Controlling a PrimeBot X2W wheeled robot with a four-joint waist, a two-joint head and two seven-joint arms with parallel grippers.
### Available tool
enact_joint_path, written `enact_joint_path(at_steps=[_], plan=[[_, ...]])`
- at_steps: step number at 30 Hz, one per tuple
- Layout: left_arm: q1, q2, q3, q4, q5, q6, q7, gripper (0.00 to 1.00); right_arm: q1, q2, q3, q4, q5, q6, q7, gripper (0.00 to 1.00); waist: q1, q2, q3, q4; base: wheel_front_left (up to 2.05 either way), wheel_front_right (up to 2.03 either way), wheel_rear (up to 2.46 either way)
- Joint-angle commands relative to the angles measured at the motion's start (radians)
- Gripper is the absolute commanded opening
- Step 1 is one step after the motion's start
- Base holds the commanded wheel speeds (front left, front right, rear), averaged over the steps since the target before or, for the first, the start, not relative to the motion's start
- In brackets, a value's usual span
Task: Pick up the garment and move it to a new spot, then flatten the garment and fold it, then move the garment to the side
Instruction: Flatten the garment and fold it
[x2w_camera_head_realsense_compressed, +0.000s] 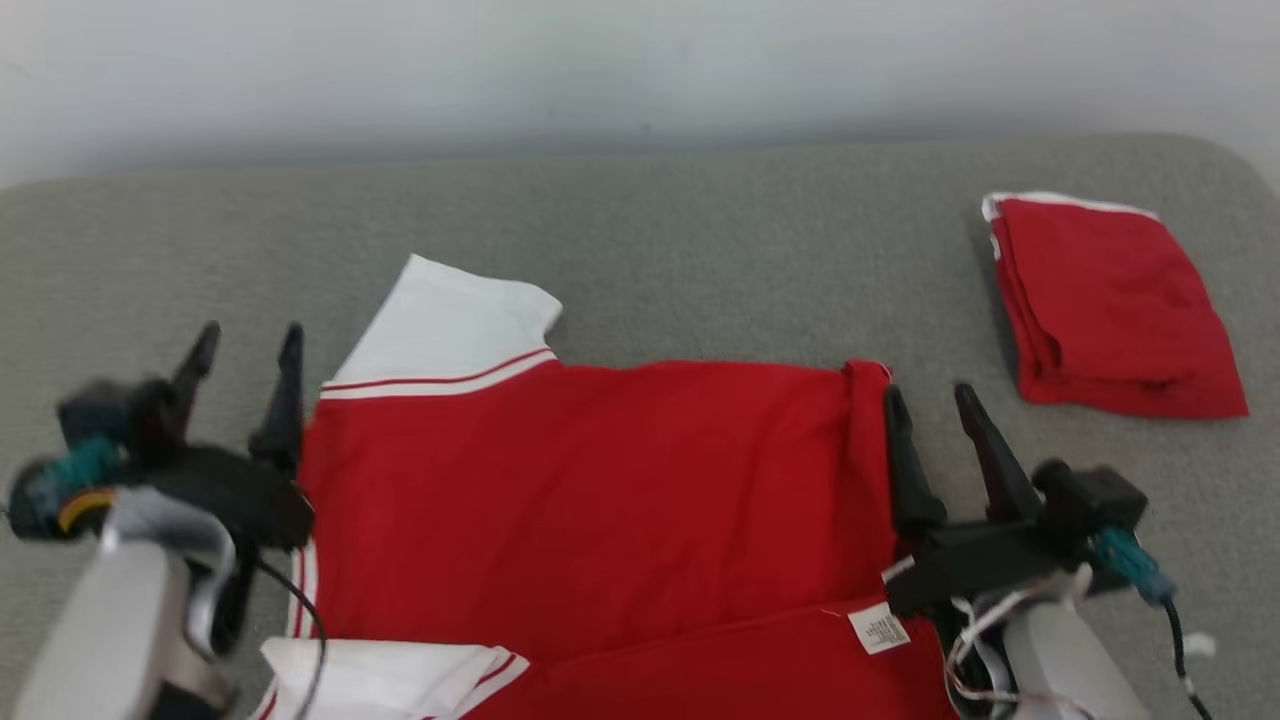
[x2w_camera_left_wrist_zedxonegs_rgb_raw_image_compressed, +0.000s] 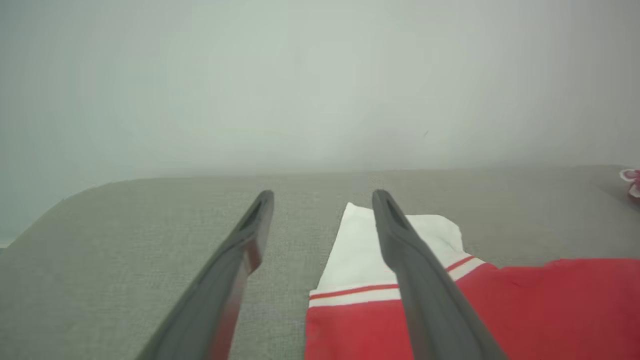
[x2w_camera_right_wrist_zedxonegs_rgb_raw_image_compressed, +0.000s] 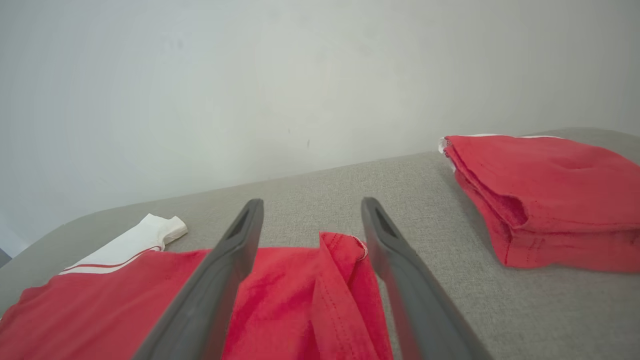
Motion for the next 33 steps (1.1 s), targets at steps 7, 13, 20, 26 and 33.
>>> enact_joint_path(at_steps=[7, 13, 20, 26, 33], plan=[[-0.248, 0.152, -0.118, 0.101, -0.147, 0.002, 0.146, 1.00, -0.193, 0.002, 0.068, 0.072, 0.018, 0.002, -0.004, 1.00, -0.0001, -0.0001, 0.206, -0.150, 0.00, 0.00, 0.00], [-0.367, 0.200, -0.195, 0.204, -0.190, 0.001, 0.194, 1.00, -0.256, 0.002, 0.121, 0.079, 0.059, 0.002, -0.004, 1.00, -0.0001, -0.0001, 0.252, -0.189, 0.00, 0.00, 0.00], [-0.446, 0.220, -0.238, 0.327, -0.213, 0.001, 0.184, 1.00, -0.269, 0.002, 0.150, 0.065, 0.072, 0.002, -0.004, 1.00, -0.0001, -0.0001, 0.275, -0.225, 0.00, 0.00, 0.00], [-0.488, 0.234, -0.289, 0.398, -0.228, 0.001, 0.180, 1.00, -0.247, 0.002, 0.159, 0.044, 0.074, 0.002, -0.004, 1.00, -0.0001, -0.0001, 0.279, -0.241, 0.00, 0.00, 0.00], [-0.518, 0.215, -0.315, 0.476, -0.245, 0.001, 0.180, 1.00, -0.234, 0.002, 0.170, 0.032, 0.072, 0.002, -0.004, 1.00, -0.0001, -0.0001, 0.278, -0.248, 0.00, 0.00, 0.00]])
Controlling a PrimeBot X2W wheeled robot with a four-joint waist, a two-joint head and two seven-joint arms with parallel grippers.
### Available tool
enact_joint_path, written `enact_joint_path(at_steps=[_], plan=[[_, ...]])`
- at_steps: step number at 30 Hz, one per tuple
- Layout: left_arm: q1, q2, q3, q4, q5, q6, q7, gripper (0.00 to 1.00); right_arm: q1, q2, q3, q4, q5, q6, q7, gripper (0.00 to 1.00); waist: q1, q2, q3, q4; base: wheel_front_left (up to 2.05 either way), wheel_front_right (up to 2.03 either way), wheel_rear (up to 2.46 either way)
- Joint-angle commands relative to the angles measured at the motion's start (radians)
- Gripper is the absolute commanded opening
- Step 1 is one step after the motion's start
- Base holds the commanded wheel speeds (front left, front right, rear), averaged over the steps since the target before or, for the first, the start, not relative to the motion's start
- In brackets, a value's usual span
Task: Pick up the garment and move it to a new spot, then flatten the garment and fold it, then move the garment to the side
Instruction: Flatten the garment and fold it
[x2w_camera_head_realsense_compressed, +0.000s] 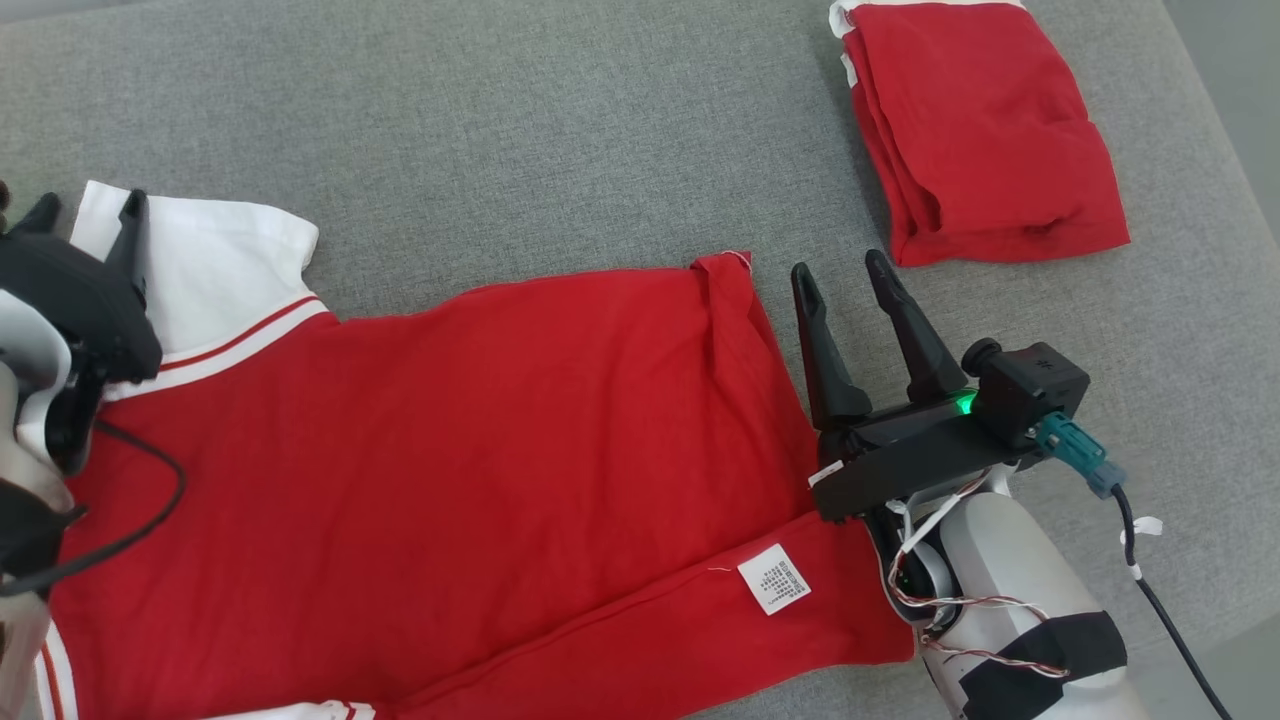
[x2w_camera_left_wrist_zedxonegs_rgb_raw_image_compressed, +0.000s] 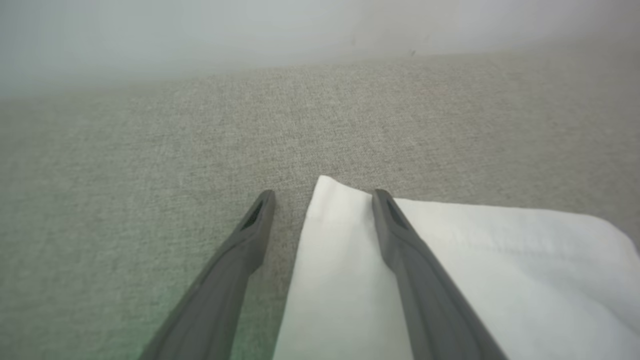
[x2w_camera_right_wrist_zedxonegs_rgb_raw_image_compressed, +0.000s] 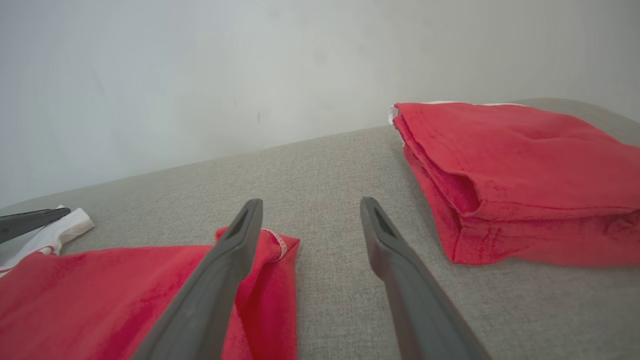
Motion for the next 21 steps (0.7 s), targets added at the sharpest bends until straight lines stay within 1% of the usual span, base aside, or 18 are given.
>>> enact_joint_path(at_steps=[1, 2, 3, 7, 10, 16, 21], plan=[[-0.007, -0.011, 0.003, 0.009, -0.025, 0.002, 0.004, 0.64, 0.011, 0.002, 0.005, -0.003, -0.001, 0.002, -0.004, 1.00, 0.0000, -0.0001, 0.000, 0.001, 0.00, 0.00, 0.00], [-0.008, -0.021, 0.014, 0.015, -0.050, 0.002, 0.011, 0.25, 0.009, 0.002, 0.007, -0.001, -0.003, 0.002, -0.004, 1.00, 0.0000, -0.0001, 0.001, 0.001, 0.00, 0.00, 0.00], [-0.014, -0.022, 0.009, 0.028, -0.073, 0.001, 0.018, 0.00, 0.000, 0.001, 0.015, 0.008, -0.002, 0.002, -0.004, 1.00, 0.0000, -0.0001, 0.002, 0.002, 0.00, 0.00, 0.00], [-0.022, -0.017, -0.025, 0.032, -0.075, 0.001, -0.019, 0.00, -0.032, 0.001, 0.045, 0.055, 0.002, 0.002, -0.004, 1.00, 0.0000, -0.0001, -0.004, 0.012, 0.00, 0.00, 0.00], [-0.020, -0.028, -0.048, 0.013, -0.084, 0.001, -0.064, 0.00, -0.063, 0.001, 0.067, 0.103, -0.005, 0.002, 0.006, 1.00, 0.0000, -0.0001, -0.020, 0.030, 0.00, 0.00, 0.00], [-0.008, -0.037, -0.101, -0.024, -0.121, 0.001, -0.116, 0.00, -0.125, -0.003, 0.102, 0.159, -0.033, 0.002, 0.059, 1.00, 0.0000, -0.0001, -0.046, 0.071, 0.00, 0.00, 0.00], [-0.009, -0.047, -0.140, -0.034, -0.144, 0.001, -0.142, 0.00, -0.161, -0.021, 0.114, 0.202, -0.090, 0.002, 0.138, 1.00, 0.0000, -0.0001, -0.057, 0.099, 0.00, 0.00, 0.00]])
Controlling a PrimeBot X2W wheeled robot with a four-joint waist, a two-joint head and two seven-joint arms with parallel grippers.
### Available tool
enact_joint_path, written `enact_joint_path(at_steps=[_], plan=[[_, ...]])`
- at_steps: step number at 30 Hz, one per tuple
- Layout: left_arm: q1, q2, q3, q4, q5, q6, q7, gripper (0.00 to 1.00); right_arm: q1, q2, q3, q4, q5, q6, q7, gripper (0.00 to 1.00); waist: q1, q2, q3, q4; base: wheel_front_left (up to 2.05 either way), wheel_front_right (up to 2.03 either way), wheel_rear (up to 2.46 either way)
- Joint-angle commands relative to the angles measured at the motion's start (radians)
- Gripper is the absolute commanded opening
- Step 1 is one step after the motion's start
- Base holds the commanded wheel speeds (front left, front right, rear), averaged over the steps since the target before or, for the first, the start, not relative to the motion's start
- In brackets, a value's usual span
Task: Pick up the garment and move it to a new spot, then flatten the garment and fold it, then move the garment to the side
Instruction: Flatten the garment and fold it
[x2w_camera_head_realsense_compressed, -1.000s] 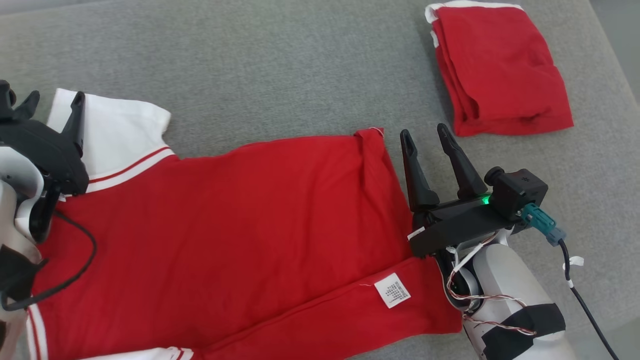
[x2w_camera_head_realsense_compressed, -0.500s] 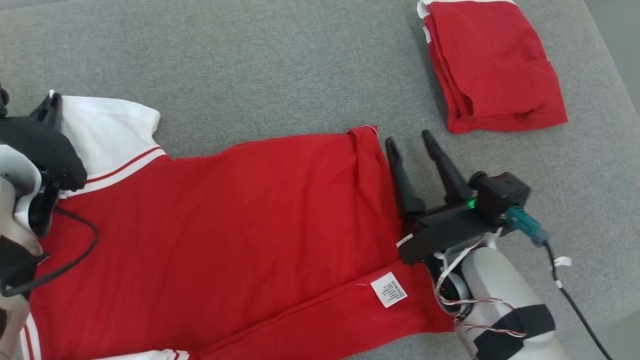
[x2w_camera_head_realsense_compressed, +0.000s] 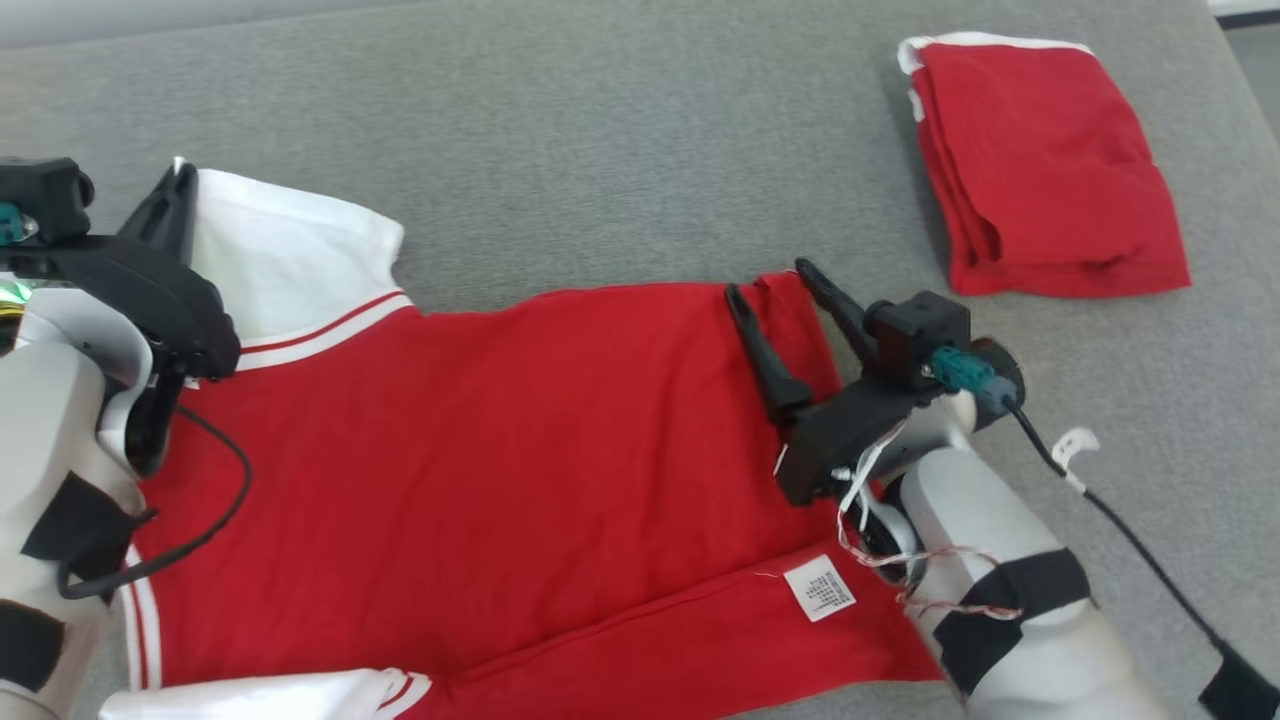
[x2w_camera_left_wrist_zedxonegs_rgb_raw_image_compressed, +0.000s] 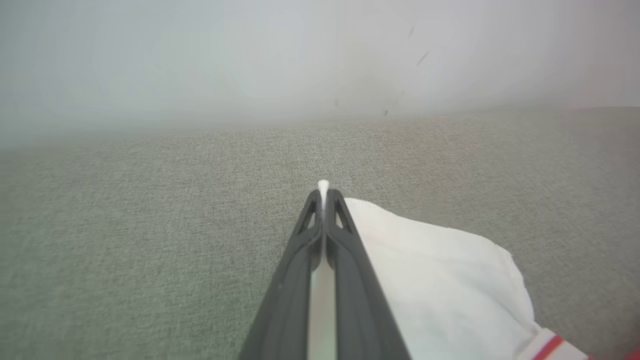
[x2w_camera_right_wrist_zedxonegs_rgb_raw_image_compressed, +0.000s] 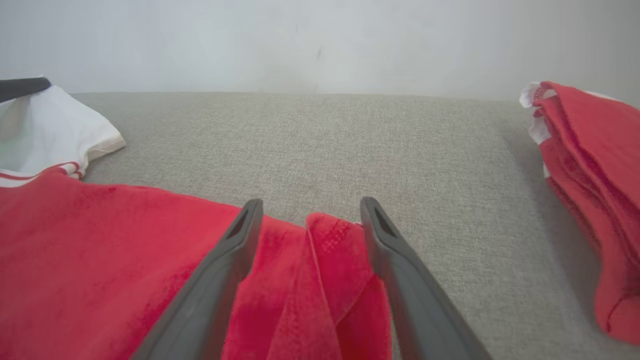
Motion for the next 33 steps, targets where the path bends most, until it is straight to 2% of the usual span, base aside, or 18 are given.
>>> enact_joint_path(at_steps=[1, 2, 3, 4, 5, 11, 14, 18, 19, 23, 30, 33], plan=[[0.001, -0.008, -0.014, -0.003, -0.011, 0.001, -0.012, 0.00, -0.023, -0.012, -0.001, 0.014, -0.040, 0.002, 0.017, 0.89, 0.0000, 0.0000, -0.011, 0.021, 0.00, 0.00, 0.00], [0.000, -0.009, -0.020, -0.002, -0.015, 0.001, -0.014, 0.00, -0.027, -0.019, -0.007, 0.027, -0.068, 0.002, 0.036, 0.49, 0.0000, 0.0000, -0.011, 0.024, 0.00, 0.00, 0.00], [-0.002, -0.010, -0.026, 0.000, -0.018, 0.001, -0.019, 0.00, -0.029, -0.020, -0.014, 0.037, -0.090, 0.002, 0.048, 0.45, 0.0000, 0.0000, -0.011, 0.027, 0.00, 0.00, 0.00], [-0.003, -0.011, -0.032, 0.001, -0.023, 0.001, -0.022, 0.00, -0.034, -0.017, -0.023, 0.044, -0.106, 0.002, 0.055, 0.33, 0.0000, 0.0000, -0.011, 0.030, 0.00, 0.00, 0.00], [-0.005, -0.012, -0.038, 0.003, -0.026, 0.001, -0.028, 0.00, -0.038, -0.014, -0.036, 0.045, -0.121, 0.002, 0.055, 0.00, 0.0000, 0.0000, -0.011, 0.032, 0.00, 0.00, 0.00], [-0.011, -0.008, -0.062, 0.019, -0.058, 0.001, -0.058, 0.00, -0.019, 0.002, -0.126, 0.044, -0.167, 0.002, 0.067, 0.00, 0.0000, 0.0000, -0.017, 0.039, 0.00, 0.00, 0.00], [-0.011, 0.001, -0.068, 0.029, -0.075, 0.001, -0.075, 0.00, -0.010, 0.008, -0.172, 0.034, -0.130, 0.002, 0.054, 0.00, 0.0000, 0.0000, -0.027, 0.043, 0.00, 0.00, 0.00], [-0.010, 0.017, -0.063, 0.039, -0.091, 0.001, -0.106, 0.00, -0.001, 0.013, -0.245, 0.035, -0.011, 0.002, 0.046, 0.00, 0.0000, 0.0000, -0.047, 0.050, 0.00, 0.00, 0.00], [-0.010, 0.017, -0.063, 0.039, -0.091, 0.001, -0.106, 0.00, -0.001, 0.013, -0.245, 0.035, -0.011, 0.002, 0.046, 0.00, 0.0000, 0.0000, -0.047, 0.050, 0.00, 0.00, 0.00], [0.023, 0.031, -0.064, 0.022, -0.111, 0.001, -0.132, 0.00, 0.029, 0.015, -0.303, 0.039, 0.132, 0.002, 0.057, 0.00, 0.0000, 0.0000, -0.071, 0.063, 0.00, 0.00, 0.00], [0.106, 0.051, -0.055, -0.078, -0.151, 0.002, -0.165, 0.00, 0.102, 0.015, -0.356, 0.016, 0.418, 0.002, 0.095, 0.00, 0.0000, 0.0000, -0.118, 0.095, 0.00, 0.00, 0.00], [0.135, 0.060, -0.048, -0.106, -0.150, 0.002, -0.170, 0.00, 0.115, 0.015, -0.380, 0.019, 0.483, 0.002, 0.102, 0.00, 0.0000, 0.0000, -0.136, 0.115, 0.00, 0.00, 0.00]])
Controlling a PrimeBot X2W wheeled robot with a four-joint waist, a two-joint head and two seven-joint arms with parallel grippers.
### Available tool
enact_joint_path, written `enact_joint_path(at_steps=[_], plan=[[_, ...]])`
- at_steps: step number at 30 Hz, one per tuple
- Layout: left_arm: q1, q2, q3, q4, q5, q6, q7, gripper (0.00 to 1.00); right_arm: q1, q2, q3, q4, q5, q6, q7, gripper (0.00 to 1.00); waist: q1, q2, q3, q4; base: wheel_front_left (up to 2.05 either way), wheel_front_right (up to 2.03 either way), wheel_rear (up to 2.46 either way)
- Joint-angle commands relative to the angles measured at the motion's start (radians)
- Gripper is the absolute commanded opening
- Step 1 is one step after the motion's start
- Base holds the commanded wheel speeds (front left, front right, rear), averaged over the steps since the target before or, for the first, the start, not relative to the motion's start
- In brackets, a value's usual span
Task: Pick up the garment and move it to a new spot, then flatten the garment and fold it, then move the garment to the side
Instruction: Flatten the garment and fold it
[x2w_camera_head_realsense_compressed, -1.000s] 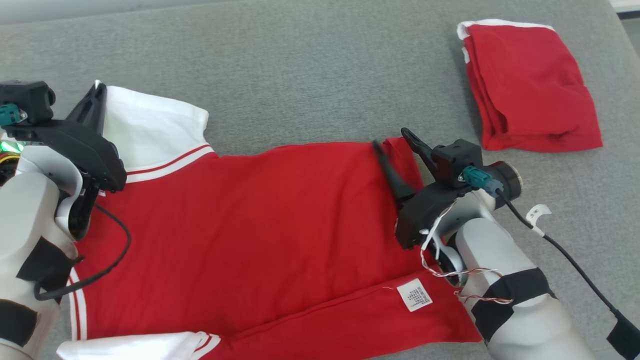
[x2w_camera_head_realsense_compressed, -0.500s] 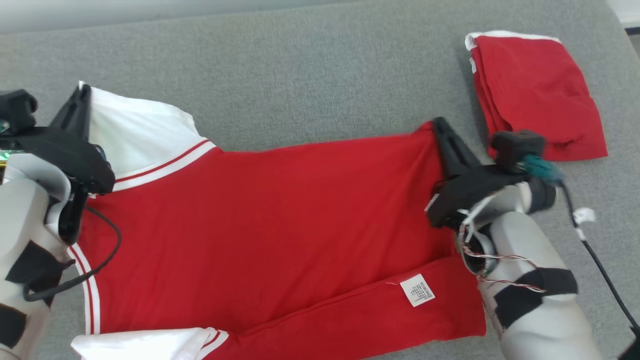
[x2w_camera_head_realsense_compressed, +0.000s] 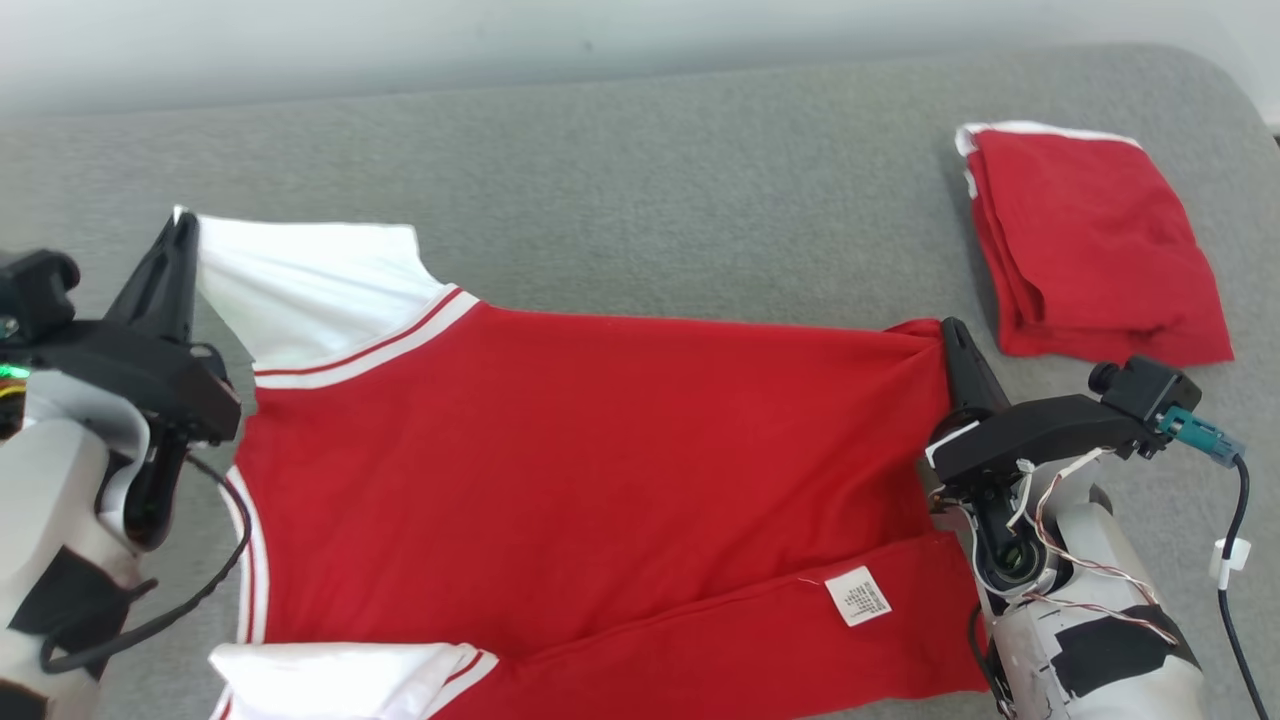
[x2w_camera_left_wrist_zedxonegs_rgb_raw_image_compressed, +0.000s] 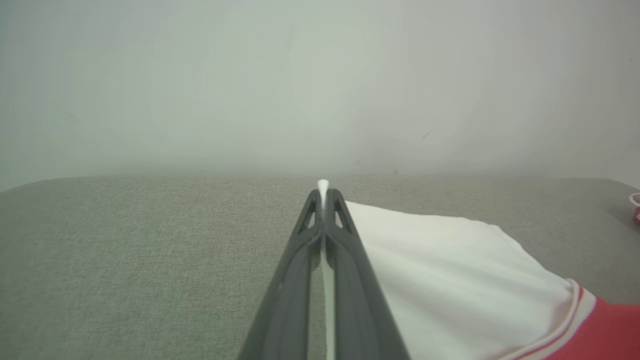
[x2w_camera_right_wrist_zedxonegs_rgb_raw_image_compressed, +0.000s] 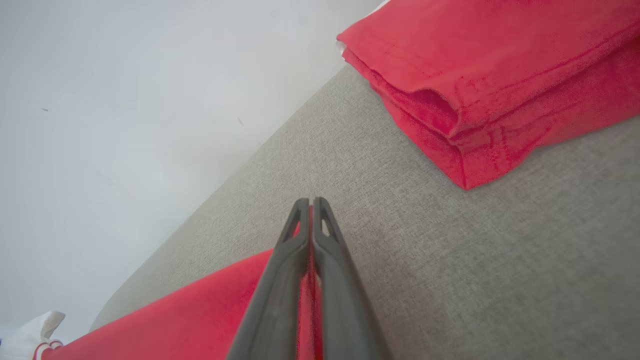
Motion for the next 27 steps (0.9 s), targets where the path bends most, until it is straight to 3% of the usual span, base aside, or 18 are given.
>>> enact_joint_path(at_steps=[1, 4, 12, 20, 27], plan=[[0.020, 0.014, 0.009, -0.005, 0.004, 0.002, -0.010, 0.00, 0.010, -0.002, -0.001, -0.005, 0.007, 0.002, 0.002, 0.00, 0.0001, 0.0000, -0.025, 0.025, 0.00, 0.00, 0.00], [0.040, 0.018, 0.026, -0.026, 0.008, 0.008, -0.010, 0.00, 0.017, -0.009, 0.000, -0.011, 0.023, 0.002, 0.016, 0.00, 0.0001, 0.0000, -0.049, 0.037, 0.00, 0.00, 0.00], [0.242, -0.003, 0.103, -0.238, 0.049, 0.020, -0.010, 0.00, 0.135, -0.038, 0.033, -0.085, 0.034, 0.002, 0.018, 0.00, 0.0001, 0.0000, -0.128, 0.069, 0.00, 0.00, 0.00], [0.575, -0.046, 0.221, -0.545, 0.098, 0.100, -0.010, 0.00, 0.310, -0.050, 0.009, -0.242, 0.093, 0.002, -0.001, 0.00, 0.0001, 0.0000, -0.171, 0.106, 0.00, 0.00, 0.00], [0.818, -0.112, 0.231, -0.708, 0.152, 0.159, -0.010, 0.00, 0.471, -0.031, -0.028, -0.363, 0.153, 0.002, 0.002, 0.00, 0.0001, 0.0000, -0.179, 0.149, 0.00, 0.00, 0.00]])
